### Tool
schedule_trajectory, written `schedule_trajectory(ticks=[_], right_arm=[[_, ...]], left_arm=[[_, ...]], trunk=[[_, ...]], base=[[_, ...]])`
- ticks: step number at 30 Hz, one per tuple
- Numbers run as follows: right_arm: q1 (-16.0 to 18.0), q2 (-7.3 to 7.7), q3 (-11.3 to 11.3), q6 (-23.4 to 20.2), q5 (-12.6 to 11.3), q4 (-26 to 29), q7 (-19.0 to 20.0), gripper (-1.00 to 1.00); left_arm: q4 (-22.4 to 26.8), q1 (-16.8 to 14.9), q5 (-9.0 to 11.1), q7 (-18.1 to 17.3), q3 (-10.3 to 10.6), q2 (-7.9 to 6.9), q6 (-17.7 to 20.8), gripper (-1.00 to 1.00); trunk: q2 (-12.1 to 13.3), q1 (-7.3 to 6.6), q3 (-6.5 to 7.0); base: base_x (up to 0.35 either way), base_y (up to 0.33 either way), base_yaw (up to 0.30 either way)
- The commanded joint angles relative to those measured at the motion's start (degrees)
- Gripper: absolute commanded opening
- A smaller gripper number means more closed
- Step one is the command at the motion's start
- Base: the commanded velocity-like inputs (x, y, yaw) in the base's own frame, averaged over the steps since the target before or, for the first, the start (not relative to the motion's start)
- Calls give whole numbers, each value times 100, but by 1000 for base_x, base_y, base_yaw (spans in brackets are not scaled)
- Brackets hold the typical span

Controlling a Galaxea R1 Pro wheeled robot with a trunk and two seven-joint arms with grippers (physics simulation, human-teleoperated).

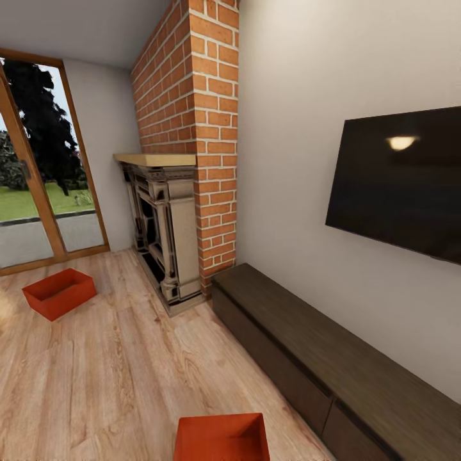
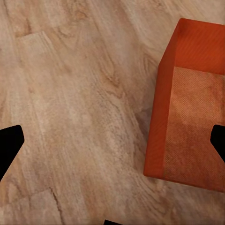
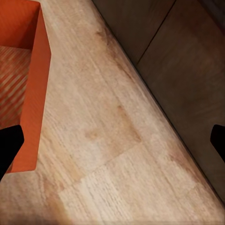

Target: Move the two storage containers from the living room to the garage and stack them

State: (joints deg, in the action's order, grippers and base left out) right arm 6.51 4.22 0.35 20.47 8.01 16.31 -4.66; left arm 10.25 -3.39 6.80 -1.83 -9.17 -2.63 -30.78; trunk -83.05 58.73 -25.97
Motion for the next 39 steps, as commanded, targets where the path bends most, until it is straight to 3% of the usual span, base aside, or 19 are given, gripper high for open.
schedule_trajectory(ticks=[1,13,39], right_arm=[[3,0,5,10,60,-5,-43,100],[0,0,9,10,60,-5,-43,100],[0,0,9,10,68,-5,-43,100]], left_arm=[[-5,-4,56,-19,12,-1,-16,100],[-5,-4,58,-19,12,13,-22,100],[-5,-4,57,-19,12,9,-23,100]], trunk=[[-3,0,-6],[-3,0,-6],[-3,0,-6]], base=[[0,0,0],[-109,0,0],[-3,0,30]])
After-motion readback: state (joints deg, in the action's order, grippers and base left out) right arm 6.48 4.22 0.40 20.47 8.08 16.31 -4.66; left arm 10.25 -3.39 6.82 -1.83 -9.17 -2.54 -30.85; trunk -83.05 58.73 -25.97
